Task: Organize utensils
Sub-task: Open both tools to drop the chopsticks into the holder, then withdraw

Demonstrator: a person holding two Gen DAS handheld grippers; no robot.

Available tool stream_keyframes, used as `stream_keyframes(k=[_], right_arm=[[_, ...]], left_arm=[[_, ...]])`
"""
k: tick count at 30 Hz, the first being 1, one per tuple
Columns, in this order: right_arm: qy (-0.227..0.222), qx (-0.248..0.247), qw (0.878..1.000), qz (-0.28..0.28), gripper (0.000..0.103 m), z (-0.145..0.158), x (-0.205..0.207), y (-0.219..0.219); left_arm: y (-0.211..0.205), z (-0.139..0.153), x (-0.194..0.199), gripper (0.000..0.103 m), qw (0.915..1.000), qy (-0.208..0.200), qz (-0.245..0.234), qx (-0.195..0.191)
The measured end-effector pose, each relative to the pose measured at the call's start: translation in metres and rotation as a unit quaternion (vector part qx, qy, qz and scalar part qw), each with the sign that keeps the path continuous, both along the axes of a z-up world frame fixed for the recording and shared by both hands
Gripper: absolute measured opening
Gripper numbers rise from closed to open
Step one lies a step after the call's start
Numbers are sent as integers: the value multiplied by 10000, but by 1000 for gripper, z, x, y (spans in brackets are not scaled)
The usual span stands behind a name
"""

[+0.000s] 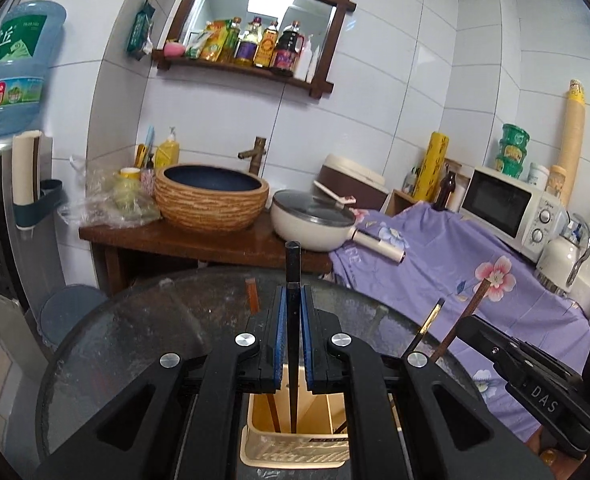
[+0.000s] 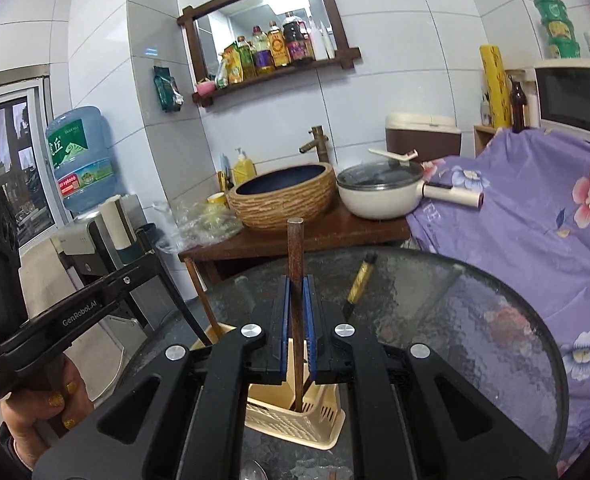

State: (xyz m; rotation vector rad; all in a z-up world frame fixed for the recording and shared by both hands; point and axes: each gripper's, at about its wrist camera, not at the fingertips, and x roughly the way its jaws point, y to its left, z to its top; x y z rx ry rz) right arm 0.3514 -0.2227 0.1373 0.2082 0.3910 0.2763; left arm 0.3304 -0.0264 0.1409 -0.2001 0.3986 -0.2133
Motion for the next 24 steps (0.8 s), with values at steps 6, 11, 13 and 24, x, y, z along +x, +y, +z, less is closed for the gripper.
stream_keyframes(k=[6, 11, 13, 24], right_arm=[[123, -10, 9999, -16, 7, -12, 5, 0], [149, 16, 9999, -46, 7, -16, 7, -1], [145, 65, 9999, -44, 8, -18, 7, -3], [-38, -297, 9994, -191, 56, -29, -30, -2]], left_arm=[[-4, -19, 5, 7, 9997, 215, -75, 75], [-6, -30, 10, 7, 9990, 402, -133, 149], [-7, -33, 11, 7, 9986, 461, -166, 178], [10, -24, -24, 70, 9999, 22, -90, 131]])
